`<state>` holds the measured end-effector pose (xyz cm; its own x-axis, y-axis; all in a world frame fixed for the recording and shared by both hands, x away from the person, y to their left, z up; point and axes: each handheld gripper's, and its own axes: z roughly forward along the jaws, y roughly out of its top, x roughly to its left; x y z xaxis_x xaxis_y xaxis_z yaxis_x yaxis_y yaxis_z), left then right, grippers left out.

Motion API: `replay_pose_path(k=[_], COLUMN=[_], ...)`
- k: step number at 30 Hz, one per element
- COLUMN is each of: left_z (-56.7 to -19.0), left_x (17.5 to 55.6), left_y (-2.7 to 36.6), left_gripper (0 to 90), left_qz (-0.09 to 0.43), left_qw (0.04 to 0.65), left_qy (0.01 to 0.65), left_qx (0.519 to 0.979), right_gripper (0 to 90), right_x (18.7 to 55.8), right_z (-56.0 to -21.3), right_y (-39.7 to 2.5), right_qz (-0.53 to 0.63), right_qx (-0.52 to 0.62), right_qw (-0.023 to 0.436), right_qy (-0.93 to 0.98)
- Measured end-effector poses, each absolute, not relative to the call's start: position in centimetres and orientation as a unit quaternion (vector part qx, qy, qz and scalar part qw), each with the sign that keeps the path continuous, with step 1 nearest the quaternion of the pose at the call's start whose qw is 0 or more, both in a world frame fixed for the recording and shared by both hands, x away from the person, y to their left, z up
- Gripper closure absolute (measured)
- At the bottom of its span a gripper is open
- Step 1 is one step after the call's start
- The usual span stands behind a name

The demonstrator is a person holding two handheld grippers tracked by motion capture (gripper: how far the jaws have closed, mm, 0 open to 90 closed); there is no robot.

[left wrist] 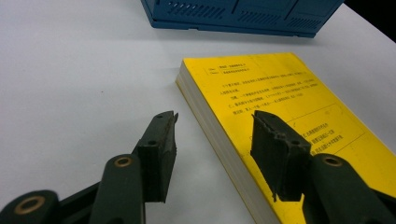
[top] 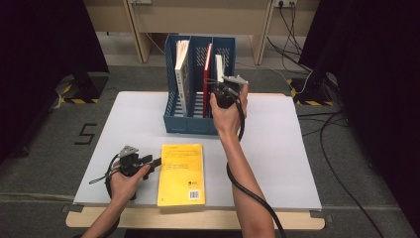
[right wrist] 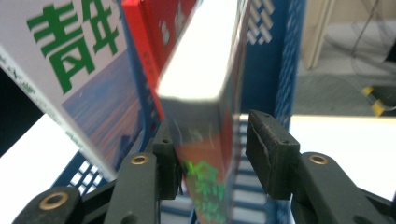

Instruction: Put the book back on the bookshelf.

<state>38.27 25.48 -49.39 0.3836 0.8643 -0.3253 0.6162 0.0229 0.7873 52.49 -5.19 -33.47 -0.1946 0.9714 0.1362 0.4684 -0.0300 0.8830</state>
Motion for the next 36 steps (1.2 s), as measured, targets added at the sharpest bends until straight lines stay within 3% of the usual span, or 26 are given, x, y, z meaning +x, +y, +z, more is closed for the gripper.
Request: replay_pose_path(k=[6, 24, 36], left_z=[-49.4, -49.4, -49.6], left_x=[38.3, 38.3, 38.4], left_y=[25.5, 25.6, 25.4], left_gripper=[48.8, 48.5, 48.4], left_qz=[0.132, 0.131, 0.128], left_qw=[0.468, 0.467, 0.466], left_qy=[0.539, 0.54, 0.54], left_qx=[0.687, 0.688, 0.689], right_gripper=[58.1, 73.4, 74.9], right_x=[53.1, 55.3, 55.4], right_z=[-31.8, -31.9, -32.1], right_y=[-4.8, -4.2, -5.2], right_qz=[0.442, 0.393, 0.412], right_qx=[0.565, 0.595, 0.586], right_qw=[0.298, 0.302, 0.306], right_qy=[0.63, 0.633, 0.627])
